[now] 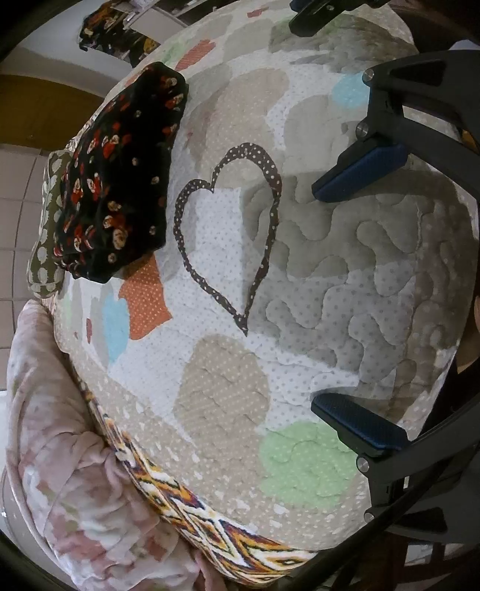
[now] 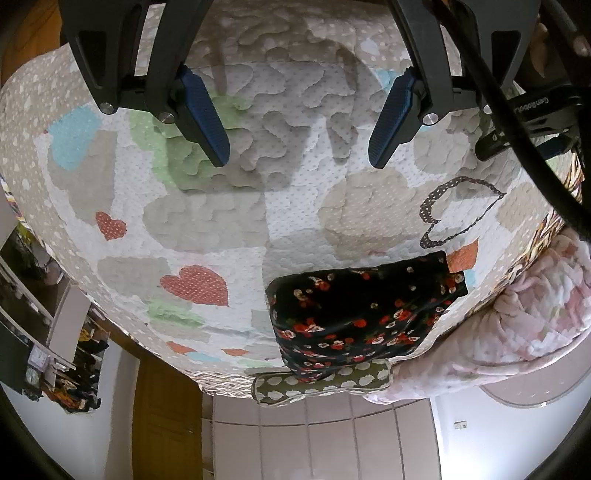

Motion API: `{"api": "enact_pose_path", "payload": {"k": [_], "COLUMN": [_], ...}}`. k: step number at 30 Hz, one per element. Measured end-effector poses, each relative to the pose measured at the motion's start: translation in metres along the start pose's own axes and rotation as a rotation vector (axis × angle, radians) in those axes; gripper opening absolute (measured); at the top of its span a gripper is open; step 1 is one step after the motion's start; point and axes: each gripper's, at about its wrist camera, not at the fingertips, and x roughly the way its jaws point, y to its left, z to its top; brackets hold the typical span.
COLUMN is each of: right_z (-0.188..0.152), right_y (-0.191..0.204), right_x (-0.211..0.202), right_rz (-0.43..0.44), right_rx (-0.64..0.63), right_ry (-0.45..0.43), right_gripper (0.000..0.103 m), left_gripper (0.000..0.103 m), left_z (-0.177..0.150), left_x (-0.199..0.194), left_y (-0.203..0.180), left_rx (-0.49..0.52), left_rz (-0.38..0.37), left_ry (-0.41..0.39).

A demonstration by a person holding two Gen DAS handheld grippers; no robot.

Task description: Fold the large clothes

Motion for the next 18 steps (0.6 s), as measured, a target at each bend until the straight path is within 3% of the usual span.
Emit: {"api": "enact_pose_path", "payload": {"k": [18], "right_z": [-0.0031], "right_y": [0.003], "right_x": [0.002], "right_rz": [-0.003], "right_rx": [-0.007], "right_ry": [0.008], "right_gripper": [0.082], "left_gripper": [0.103], "left_z": [-0.0005], "left_x": [0.002], "left_y": [-0.0042], "left_rx": [0.002], "left_rz": [0.018], "left_ry": [-0.008]}}
